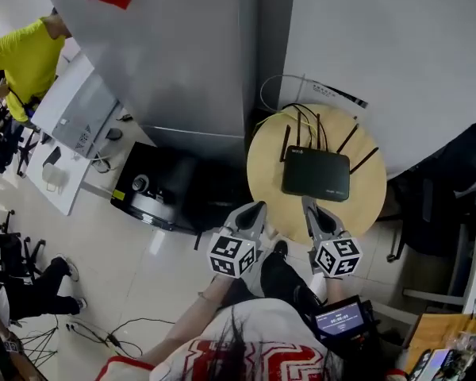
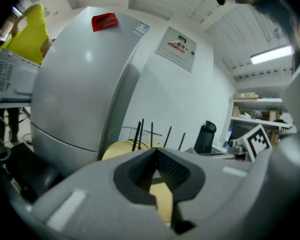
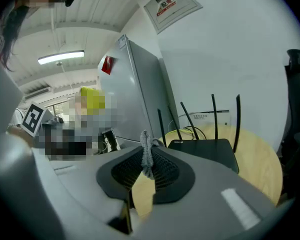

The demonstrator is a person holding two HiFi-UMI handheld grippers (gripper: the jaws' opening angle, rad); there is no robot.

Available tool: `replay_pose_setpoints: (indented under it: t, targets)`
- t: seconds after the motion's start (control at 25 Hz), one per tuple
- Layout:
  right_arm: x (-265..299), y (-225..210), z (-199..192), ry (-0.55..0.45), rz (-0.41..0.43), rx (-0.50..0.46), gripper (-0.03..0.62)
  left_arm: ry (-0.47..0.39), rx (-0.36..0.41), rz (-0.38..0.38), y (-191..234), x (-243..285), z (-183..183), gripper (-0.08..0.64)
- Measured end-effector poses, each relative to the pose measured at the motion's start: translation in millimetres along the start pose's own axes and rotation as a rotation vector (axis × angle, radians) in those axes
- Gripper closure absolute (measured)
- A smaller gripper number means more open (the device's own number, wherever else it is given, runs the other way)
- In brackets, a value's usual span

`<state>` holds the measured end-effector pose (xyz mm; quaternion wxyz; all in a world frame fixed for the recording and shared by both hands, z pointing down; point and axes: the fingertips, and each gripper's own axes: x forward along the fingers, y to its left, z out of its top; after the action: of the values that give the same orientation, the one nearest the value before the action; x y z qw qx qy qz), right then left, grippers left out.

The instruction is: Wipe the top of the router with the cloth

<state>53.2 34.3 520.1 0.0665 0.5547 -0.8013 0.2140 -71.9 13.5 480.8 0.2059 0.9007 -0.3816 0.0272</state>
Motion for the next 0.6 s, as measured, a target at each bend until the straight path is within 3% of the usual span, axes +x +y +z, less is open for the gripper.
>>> replay_pose_setpoints:
  t: [0.24, 0.6]
  targets:
    - [66.4, -49.5, 13.6, 0.094, 0.122, -0.057, 0.549, -0.032, -0.009, 0.089, 8.7, 63.5, 23.3, 0.56]
    - [137.8, -89.5, 13.1, 0.195, 0.204, -0.099, 0.549, 0.053, 0.017, 0.148, 14.8, 102.3, 20.9, 0.56]
